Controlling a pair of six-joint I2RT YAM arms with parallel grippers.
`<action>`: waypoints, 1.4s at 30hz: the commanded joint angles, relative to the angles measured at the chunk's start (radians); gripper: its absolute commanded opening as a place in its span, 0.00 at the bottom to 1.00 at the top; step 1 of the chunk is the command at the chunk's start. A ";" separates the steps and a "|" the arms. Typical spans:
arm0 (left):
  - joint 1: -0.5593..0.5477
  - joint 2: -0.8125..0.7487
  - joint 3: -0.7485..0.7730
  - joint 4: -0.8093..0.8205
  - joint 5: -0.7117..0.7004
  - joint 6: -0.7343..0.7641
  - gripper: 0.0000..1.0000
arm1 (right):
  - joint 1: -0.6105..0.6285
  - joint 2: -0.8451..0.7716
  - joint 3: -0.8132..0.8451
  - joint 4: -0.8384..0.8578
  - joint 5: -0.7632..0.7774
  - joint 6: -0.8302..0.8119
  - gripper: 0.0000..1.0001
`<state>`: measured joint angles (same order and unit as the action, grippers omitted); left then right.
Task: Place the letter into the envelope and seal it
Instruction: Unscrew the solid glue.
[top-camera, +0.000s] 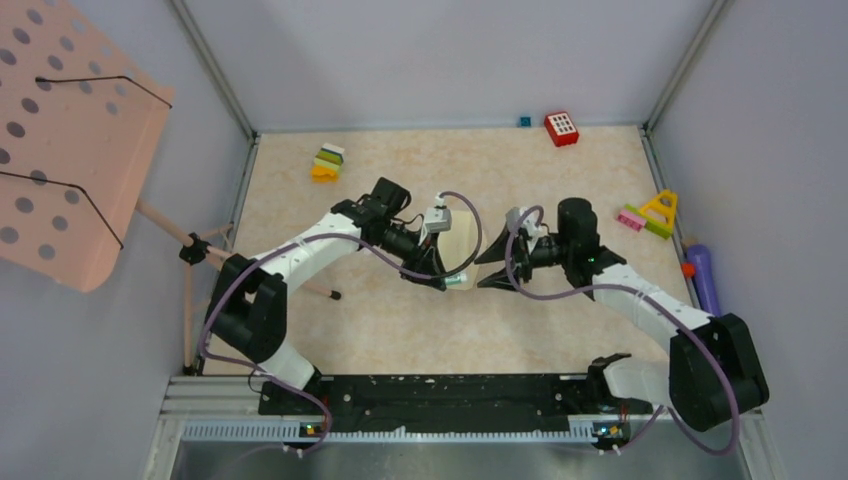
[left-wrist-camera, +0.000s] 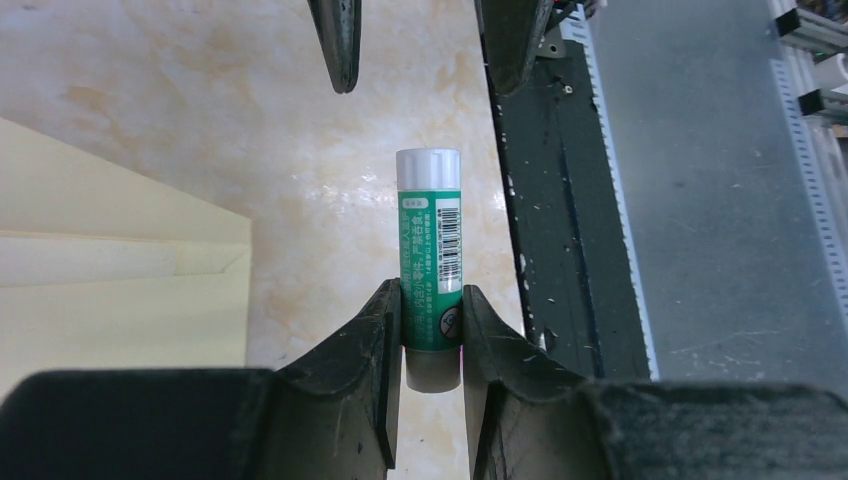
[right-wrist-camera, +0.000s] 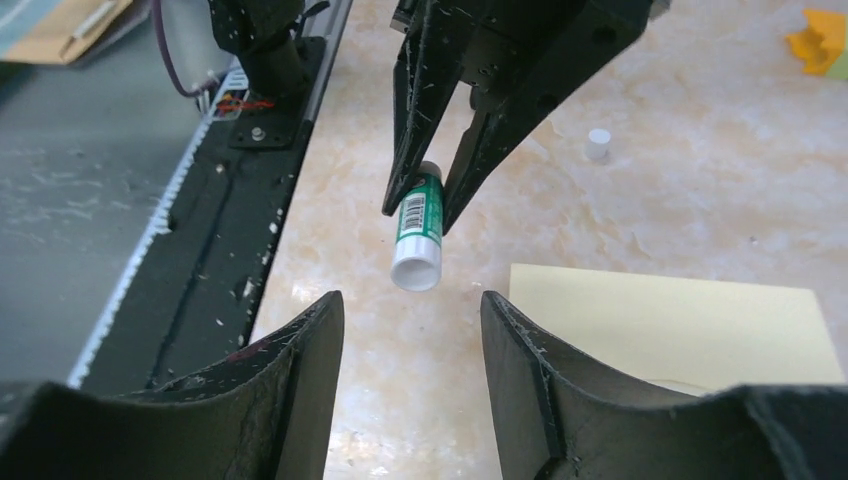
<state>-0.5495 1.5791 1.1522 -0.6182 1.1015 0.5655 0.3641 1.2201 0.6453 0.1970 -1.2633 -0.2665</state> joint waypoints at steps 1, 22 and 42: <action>0.000 0.035 0.044 -0.069 0.118 0.037 0.00 | 0.010 -0.050 -0.020 0.103 -0.021 -0.198 0.51; 0.006 0.056 0.057 -0.077 0.145 0.029 0.00 | 0.106 -0.044 -0.010 -0.093 -0.002 -0.449 0.42; 0.008 0.070 0.046 -0.057 0.124 0.018 0.00 | 0.142 -0.048 -0.029 0.003 0.053 -0.372 0.33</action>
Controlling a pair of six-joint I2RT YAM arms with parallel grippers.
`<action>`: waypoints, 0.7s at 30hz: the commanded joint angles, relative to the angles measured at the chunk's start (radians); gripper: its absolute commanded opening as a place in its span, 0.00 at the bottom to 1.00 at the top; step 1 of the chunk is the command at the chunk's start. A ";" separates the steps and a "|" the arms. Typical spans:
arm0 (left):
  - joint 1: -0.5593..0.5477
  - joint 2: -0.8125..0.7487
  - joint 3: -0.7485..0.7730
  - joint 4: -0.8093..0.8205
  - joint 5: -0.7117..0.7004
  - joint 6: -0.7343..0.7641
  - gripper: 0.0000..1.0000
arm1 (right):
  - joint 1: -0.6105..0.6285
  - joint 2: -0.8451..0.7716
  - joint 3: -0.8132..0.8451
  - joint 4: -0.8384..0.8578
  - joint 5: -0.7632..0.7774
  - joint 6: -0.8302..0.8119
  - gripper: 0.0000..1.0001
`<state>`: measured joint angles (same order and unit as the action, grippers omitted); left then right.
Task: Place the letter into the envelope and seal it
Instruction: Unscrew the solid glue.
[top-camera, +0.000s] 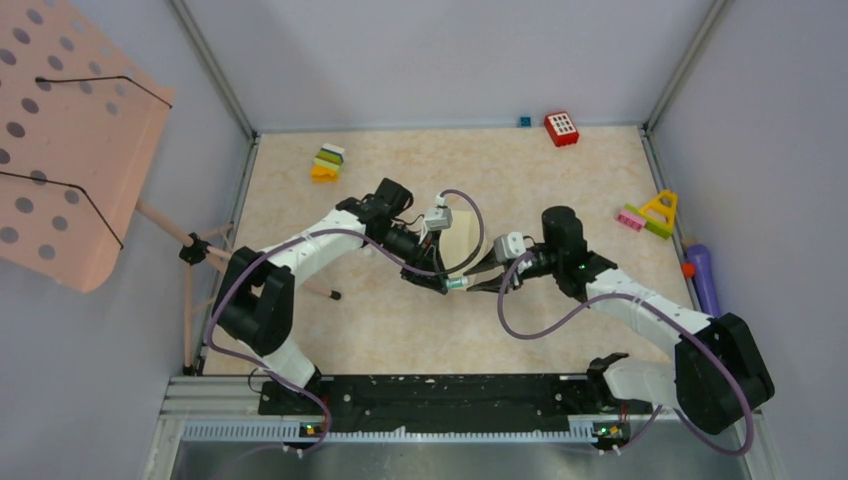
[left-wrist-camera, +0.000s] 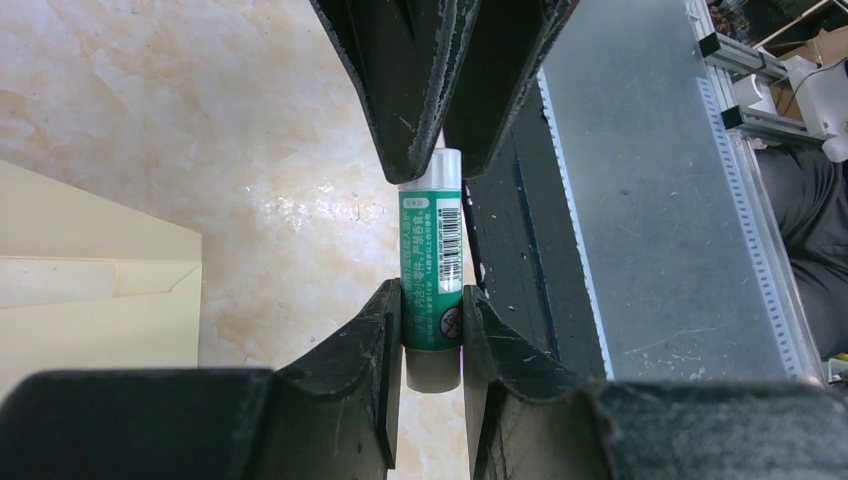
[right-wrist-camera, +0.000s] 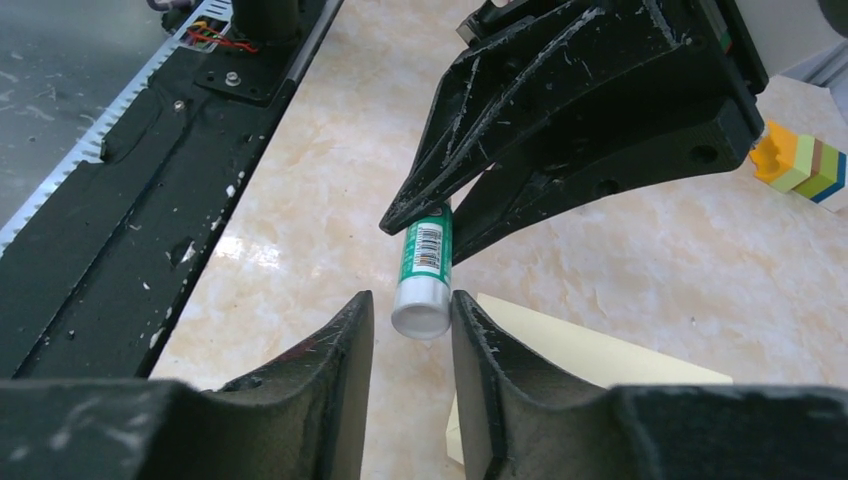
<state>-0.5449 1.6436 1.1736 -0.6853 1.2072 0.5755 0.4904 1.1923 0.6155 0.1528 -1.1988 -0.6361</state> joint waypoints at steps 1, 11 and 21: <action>0.004 0.005 0.025 0.010 0.017 0.009 0.00 | 0.016 -0.018 0.002 0.046 -0.012 -0.002 0.30; 0.004 -0.103 -0.037 0.181 -0.163 -0.097 0.00 | 0.017 0.076 0.058 0.106 0.045 0.277 0.16; 0.003 -0.273 -0.191 0.455 -0.424 -0.161 0.00 | -0.054 0.329 0.271 0.133 0.052 0.891 0.21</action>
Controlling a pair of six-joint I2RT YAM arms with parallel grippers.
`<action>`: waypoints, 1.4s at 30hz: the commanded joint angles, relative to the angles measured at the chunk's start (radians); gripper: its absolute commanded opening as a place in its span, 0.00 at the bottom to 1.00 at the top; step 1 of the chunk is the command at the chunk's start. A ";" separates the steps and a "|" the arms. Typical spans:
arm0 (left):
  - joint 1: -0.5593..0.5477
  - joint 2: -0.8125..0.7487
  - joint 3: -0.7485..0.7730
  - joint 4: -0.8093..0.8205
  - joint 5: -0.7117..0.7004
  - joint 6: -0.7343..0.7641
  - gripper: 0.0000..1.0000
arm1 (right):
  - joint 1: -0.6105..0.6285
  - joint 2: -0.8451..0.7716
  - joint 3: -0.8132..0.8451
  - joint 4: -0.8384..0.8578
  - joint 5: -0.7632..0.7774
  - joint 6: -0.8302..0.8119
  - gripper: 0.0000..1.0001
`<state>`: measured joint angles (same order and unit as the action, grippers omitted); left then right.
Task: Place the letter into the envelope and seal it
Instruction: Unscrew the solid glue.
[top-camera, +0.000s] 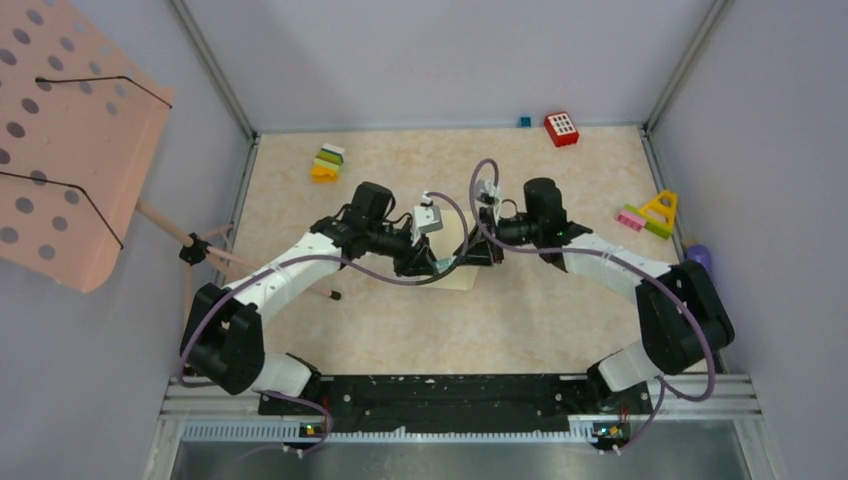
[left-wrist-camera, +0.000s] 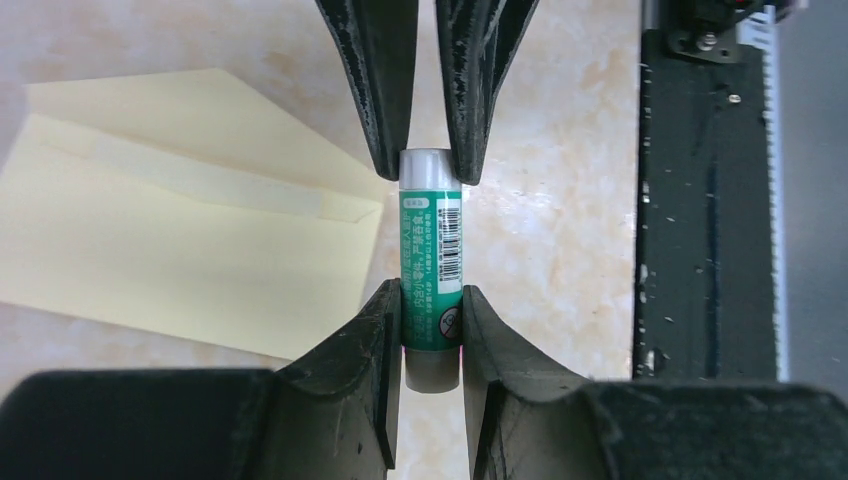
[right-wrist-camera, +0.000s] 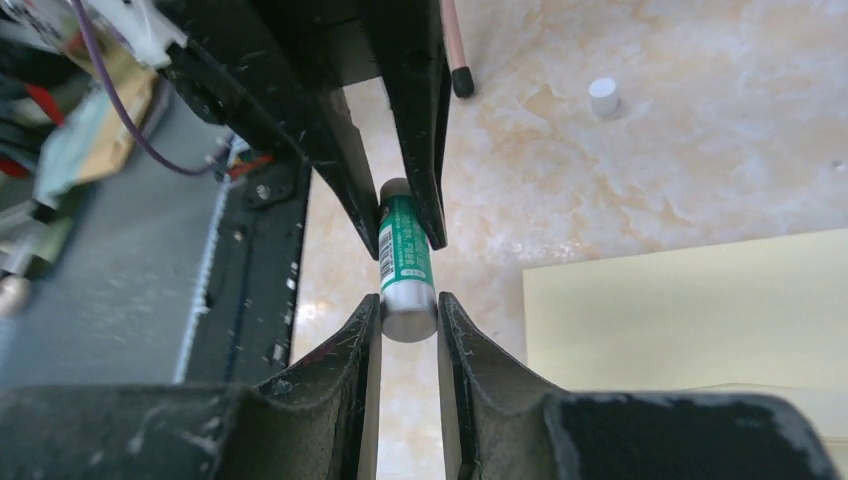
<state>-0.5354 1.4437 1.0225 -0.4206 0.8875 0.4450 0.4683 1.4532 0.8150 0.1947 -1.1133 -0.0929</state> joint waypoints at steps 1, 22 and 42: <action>-0.008 -0.077 -0.044 0.195 -0.123 -0.028 0.00 | -0.045 0.089 0.074 0.136 -0.049 0.438 0.21; -0.008 -0.005 0.031 0.032 0.063 0.036 0.00 | -0.110 -0.109 -0.052 0.046 -0.134 -0.153 0.60; -0.007 0.187 0.151 -0.216 0.294 0.144 0.00 | -0.014 -0.240 -0.201 -0.080 -0.167 -0.728 0.50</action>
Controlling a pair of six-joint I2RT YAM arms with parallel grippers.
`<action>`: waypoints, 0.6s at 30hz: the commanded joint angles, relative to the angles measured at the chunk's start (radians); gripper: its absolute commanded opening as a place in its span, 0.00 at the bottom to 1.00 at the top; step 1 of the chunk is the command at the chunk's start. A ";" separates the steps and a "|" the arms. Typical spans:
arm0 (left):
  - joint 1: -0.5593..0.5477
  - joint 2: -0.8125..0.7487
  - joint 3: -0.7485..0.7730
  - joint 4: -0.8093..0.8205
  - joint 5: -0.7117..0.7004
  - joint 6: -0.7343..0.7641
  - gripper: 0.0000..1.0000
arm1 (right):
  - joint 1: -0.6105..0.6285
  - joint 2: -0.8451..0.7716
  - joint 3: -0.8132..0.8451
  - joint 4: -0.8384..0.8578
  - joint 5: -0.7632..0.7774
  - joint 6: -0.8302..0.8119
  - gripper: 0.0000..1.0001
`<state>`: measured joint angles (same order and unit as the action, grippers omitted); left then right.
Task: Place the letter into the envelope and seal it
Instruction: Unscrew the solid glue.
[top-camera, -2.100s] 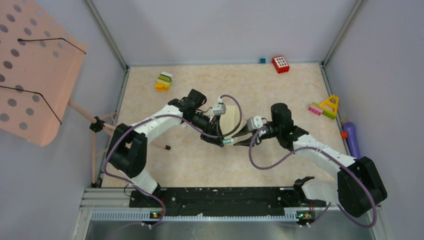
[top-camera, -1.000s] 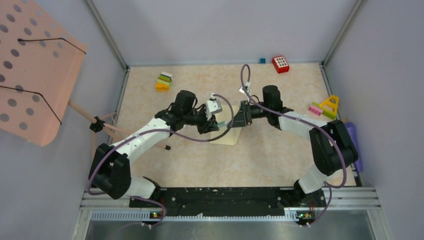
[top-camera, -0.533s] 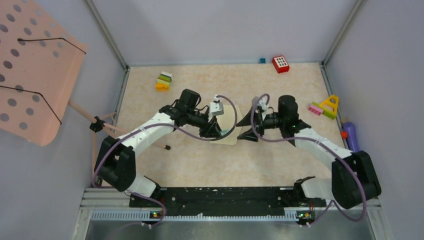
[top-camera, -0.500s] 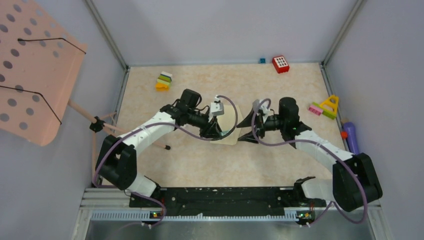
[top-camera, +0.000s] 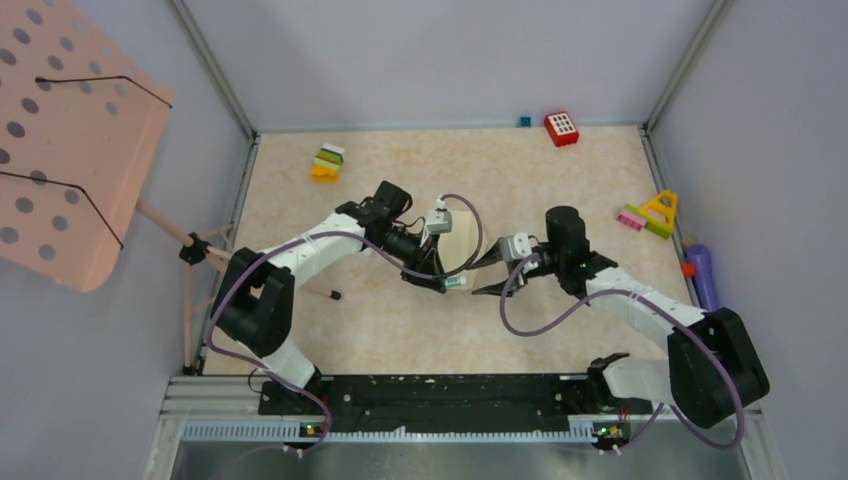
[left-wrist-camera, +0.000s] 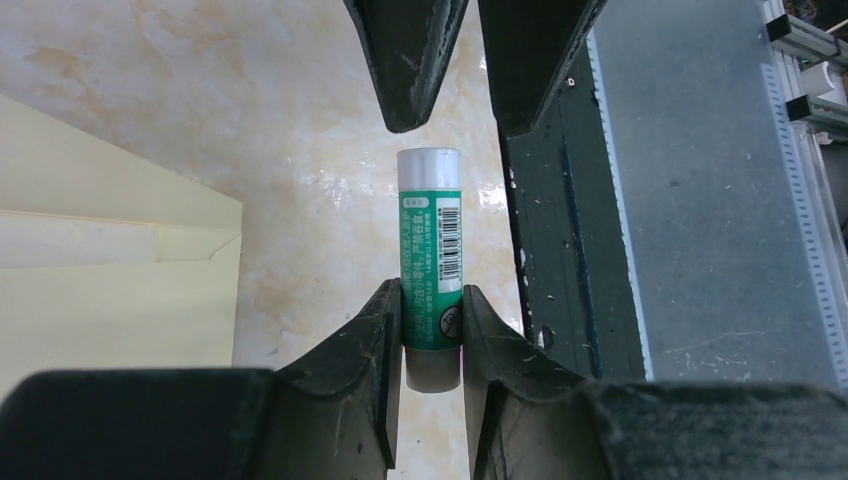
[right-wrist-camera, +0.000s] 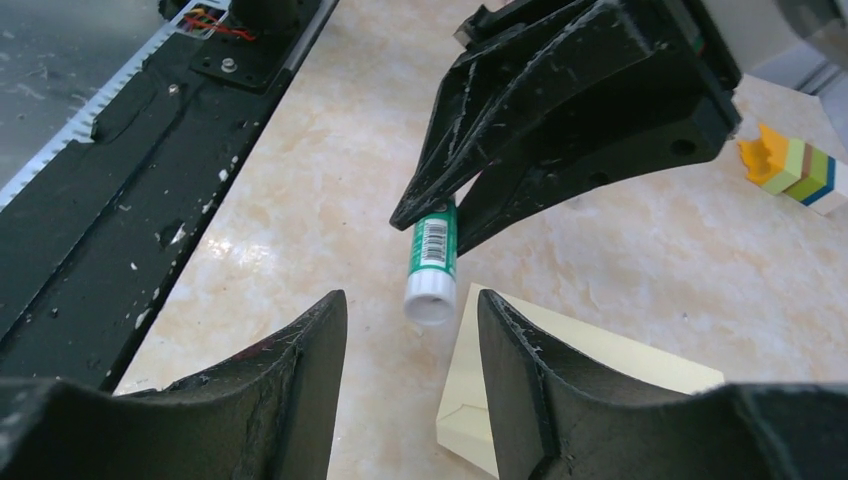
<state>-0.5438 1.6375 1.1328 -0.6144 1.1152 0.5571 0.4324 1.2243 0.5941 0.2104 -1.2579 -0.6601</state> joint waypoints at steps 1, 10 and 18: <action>0.001 -0.009 0.041 -0.022 0.068 0.032 0.00 | 0.025 -0.007 0.022 -0.103 -0.022 -0.169 0.49; 0.001 -0.007 0.038 -0.022 0.074 0.033 0.00 | 0.051 0.013 0.025 -0.113 -0.007 -0.184 0.44; 0.002 -0.002 0.035 -0.022 0.076 0.034 0.00 | 0.075 0.021 0.021 -0.066 0.039 -0.145 0.42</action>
<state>-0.5434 1.6375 1.1358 -0.6670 1.1320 0.5716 0.4782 1.2362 0.5945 0.0898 -1.2282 -0.8093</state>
